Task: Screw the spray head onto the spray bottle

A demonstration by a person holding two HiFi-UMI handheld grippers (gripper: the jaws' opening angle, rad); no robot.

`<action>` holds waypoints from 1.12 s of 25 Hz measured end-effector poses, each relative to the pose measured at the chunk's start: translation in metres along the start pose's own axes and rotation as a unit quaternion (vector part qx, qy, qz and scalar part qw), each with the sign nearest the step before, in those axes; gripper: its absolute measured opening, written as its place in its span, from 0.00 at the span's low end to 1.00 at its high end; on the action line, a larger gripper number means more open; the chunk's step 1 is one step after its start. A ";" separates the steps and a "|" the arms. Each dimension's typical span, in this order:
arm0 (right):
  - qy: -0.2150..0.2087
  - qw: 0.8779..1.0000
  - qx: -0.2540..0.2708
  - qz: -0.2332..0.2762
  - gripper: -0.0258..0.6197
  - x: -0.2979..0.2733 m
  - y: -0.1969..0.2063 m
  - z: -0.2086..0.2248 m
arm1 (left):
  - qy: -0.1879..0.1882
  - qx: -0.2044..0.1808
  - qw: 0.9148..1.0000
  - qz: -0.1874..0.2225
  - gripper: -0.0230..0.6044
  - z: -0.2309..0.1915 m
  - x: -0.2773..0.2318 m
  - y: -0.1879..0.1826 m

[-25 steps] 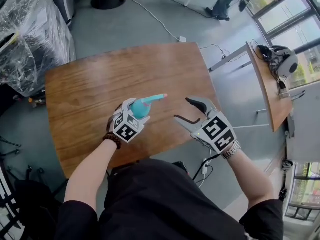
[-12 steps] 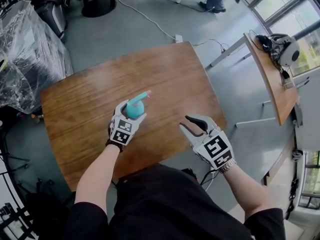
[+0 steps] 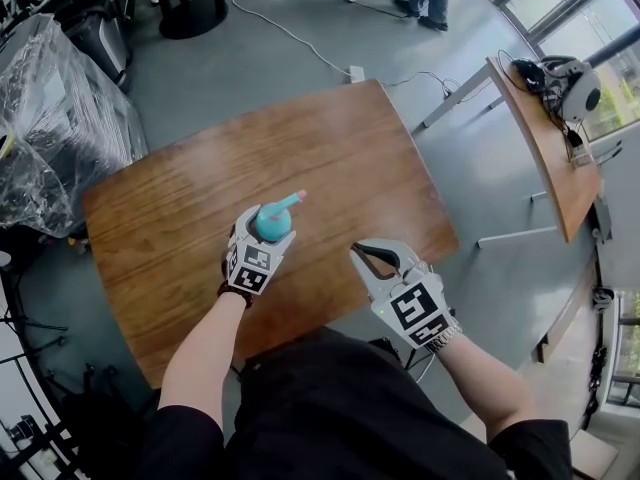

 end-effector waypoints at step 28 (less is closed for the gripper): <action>0.049 0.983 -0.140 0.110 0.03 -0.054 -0.064 -0.116 | 0.091 0.061 0.989 0.102 0.05 0.023 0.216 -0.081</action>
Point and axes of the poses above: the fingertips, and each gripper's own axes: x backward along the fingers, z to its right, y out of its underside, the point moved 1 cm from there along x, backward along the fingers, and after that the axes turned 2 degrees about -y, right-handed, at the moved point
